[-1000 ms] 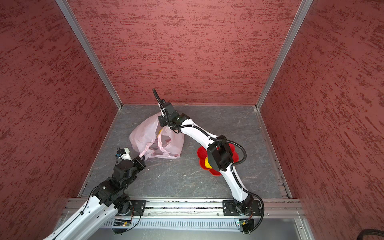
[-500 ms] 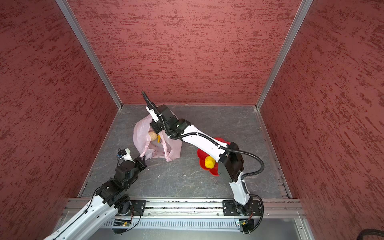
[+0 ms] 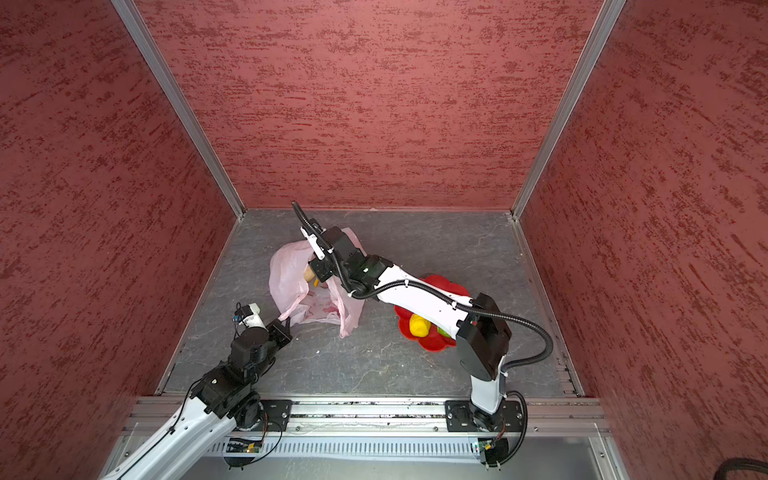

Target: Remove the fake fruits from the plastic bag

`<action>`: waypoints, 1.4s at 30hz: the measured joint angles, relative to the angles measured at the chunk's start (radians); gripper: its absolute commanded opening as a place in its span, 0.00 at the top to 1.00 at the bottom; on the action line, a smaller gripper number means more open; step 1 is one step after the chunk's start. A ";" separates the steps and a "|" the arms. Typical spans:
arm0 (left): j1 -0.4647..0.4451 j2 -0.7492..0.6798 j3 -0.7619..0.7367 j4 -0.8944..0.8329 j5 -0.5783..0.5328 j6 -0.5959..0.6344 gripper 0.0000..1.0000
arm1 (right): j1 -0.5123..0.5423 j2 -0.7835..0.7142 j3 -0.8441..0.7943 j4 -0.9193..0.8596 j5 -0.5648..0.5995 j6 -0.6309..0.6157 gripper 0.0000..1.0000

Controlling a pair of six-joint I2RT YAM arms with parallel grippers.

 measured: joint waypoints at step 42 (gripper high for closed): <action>-0.107 0.106 0.184 -0.212 -0.018 -0.121 1.00 | 0.027 -0.319 -0.278 -0.202 0.099 0.269 0.29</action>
